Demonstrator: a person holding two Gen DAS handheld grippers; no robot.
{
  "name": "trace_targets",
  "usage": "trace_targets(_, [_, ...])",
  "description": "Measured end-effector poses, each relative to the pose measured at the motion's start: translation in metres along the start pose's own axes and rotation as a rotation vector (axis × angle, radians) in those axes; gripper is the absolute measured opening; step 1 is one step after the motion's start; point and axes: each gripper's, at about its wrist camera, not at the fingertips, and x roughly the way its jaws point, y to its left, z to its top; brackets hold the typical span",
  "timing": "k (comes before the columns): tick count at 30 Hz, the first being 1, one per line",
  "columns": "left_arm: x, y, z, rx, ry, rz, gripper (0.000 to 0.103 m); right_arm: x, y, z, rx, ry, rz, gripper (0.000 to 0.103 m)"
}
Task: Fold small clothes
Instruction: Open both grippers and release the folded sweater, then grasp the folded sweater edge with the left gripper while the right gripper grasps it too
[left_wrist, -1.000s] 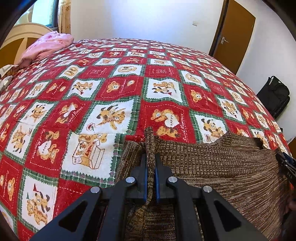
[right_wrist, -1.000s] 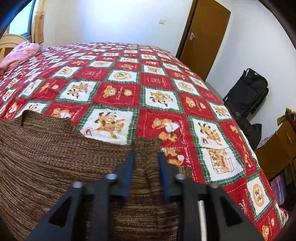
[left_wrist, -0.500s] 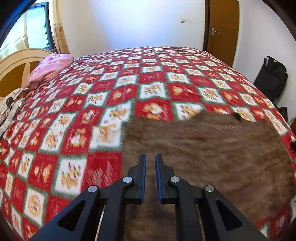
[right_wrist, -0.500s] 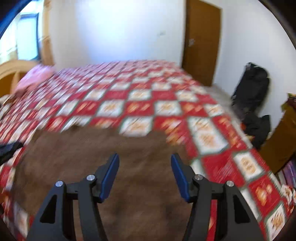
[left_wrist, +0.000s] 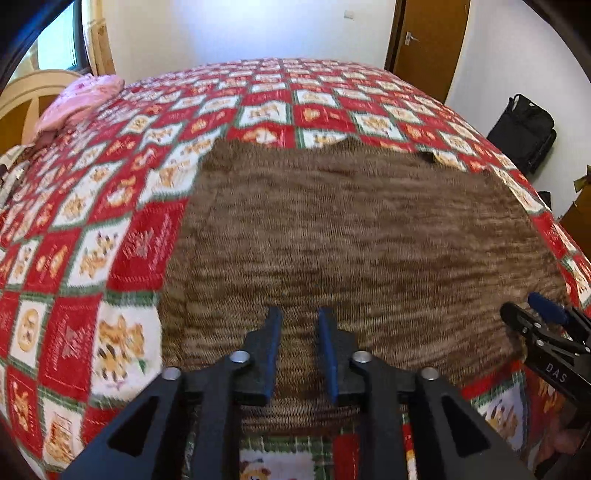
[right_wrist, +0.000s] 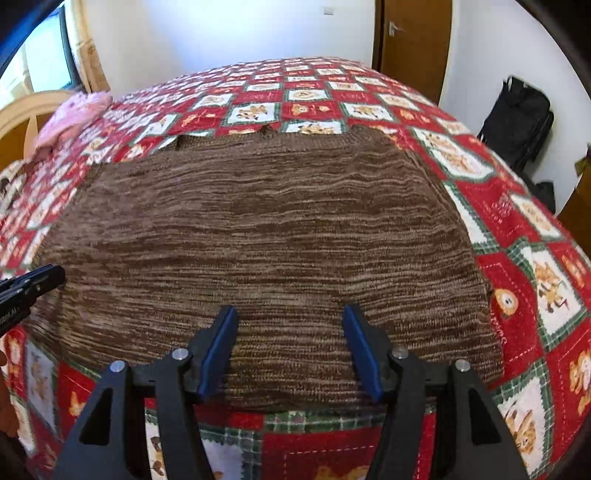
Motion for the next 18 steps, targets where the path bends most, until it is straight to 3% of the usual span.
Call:
trace_targets(2, [-0.004, 0.003, -0.003, -0.029, -0.009, -0.027, 0.039, 0.003, 0.005, 0.000, -0.017, -0.006, -0.012, 0.072])
trace_targets(4, [-0.012, 0.005, -0.005, -0.046, -0.026, -0.062, 0.056, 0.004, 0.008, -0.002, -0.025, -0.019, -0.021, 0.073])
trace_targets(9, [-0.035, 0.026, -0.013, -0.119, -0.070, -0.107, 0.058, 0.003, 0.008, -0.006, -0.026, -0.040, -0.022, 0.074])
trace_targets(12, [-0.047, 0.046, -0.018, -0.172, -0.104, -0.058, 0.059, 0.003, 0.009, -0.008, -0.030, -0.055, -0.020, 0.077])
trace_targets(16, [-0.050, 0.050, -0.019, -0.123, -0.125, 0.168, 0.059, 0.003, 0.014, -0.009, -0.043, -0.066, -0.031, 0.080])
trace_targets(18, [-0.051, 0.046, -0.018, -0.099, -0.128, 0.223, 0.059, 0.003, 0.014, -0.009, -0.043, -0.066, -0.029, 0.080])
